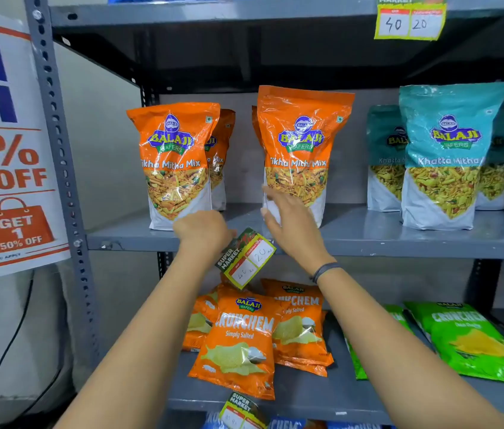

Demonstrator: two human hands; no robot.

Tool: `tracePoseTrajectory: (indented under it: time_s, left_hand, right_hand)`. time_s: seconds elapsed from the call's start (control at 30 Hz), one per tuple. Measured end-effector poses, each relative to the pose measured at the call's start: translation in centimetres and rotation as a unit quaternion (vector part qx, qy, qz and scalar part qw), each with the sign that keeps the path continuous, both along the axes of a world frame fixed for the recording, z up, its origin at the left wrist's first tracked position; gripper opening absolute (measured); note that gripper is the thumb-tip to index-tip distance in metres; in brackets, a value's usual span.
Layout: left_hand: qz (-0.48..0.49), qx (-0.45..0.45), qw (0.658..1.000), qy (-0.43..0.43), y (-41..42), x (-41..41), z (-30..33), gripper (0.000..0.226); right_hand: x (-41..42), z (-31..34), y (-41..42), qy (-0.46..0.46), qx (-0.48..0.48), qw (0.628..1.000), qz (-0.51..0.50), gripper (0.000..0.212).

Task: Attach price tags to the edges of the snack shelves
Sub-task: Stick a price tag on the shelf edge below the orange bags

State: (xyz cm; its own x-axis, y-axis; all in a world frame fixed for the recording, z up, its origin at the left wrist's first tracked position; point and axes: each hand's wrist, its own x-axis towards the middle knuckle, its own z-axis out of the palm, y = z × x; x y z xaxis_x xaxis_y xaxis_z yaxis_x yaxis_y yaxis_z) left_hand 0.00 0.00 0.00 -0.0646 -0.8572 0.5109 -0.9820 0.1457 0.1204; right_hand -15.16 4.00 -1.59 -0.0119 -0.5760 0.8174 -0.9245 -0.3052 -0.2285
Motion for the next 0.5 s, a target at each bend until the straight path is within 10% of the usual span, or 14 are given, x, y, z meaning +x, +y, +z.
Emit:
tracePoseTrajectory:
  time_s: [0.17, 0.4, 0.5]
  left_hand:
    - [-0.118, 0.327, 0.936, 0.062, -1.0, 1.7, -3.1, 0.041]
    - [-0.251, 0.278, 0.818, 0.436, -1.1, 2.1, -6.7, 0.025]
    - [-0.244, 0.214, 0.873, 0.365, -1.5, 2.4, -6.2, 0.032]
  right_hand:
    - [1.8, -1.4, -1.3, 0.014, 0.119, 0.992, 0.05, 0.034]
    - [1.8, -1.3, -2.8, -0.054, 0.13, 0.989, 0.053, 0.021]
    - [1.7, -1.1, -3.2, -0.075, 0.146, 0.985, 0.051, 0.017]
